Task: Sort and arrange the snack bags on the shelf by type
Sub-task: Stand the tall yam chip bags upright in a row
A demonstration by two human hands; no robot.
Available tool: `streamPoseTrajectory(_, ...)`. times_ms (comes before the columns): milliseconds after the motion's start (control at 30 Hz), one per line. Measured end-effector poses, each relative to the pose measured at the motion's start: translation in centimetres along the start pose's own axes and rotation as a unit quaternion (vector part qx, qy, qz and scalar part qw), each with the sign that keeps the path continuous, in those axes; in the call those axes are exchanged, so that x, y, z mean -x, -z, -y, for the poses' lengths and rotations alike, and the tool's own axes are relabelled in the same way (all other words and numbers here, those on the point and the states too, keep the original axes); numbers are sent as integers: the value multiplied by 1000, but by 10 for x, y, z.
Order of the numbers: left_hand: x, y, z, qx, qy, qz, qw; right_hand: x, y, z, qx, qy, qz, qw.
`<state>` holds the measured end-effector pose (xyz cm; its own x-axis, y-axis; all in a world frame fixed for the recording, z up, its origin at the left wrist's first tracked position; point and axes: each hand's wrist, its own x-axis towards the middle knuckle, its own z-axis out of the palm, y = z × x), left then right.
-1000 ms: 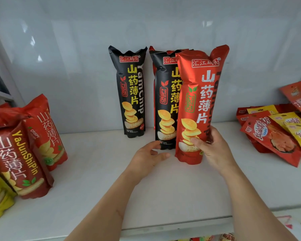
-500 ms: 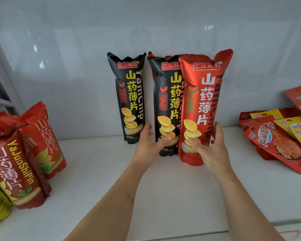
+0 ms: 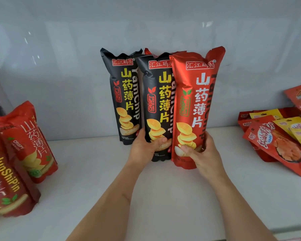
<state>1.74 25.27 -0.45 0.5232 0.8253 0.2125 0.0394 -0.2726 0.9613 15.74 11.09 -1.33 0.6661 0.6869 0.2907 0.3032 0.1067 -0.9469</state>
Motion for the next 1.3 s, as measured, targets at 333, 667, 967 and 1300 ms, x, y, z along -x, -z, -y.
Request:
streamPoseTrajectory(333, 20, 51, 3, -16, 24, -23, 999, 5, -11, 10, 2, -19, 23, 1000)
streamPoseTrajectory(667, 8, 84, 9, 9, 33, -46, 998, 7, -17, 13, -2, -21, 29, 999)
streamPoseTrajectory(967, 11, 81, -5, -5, 31, -67, 997, 7, -22, 16, 5, -26, 68, 997)
streamPoseTrajectory(1300, 51, 12, -22, -199, -145, -44, 968, -8, -2, 32, -3, 21, 61, 998)
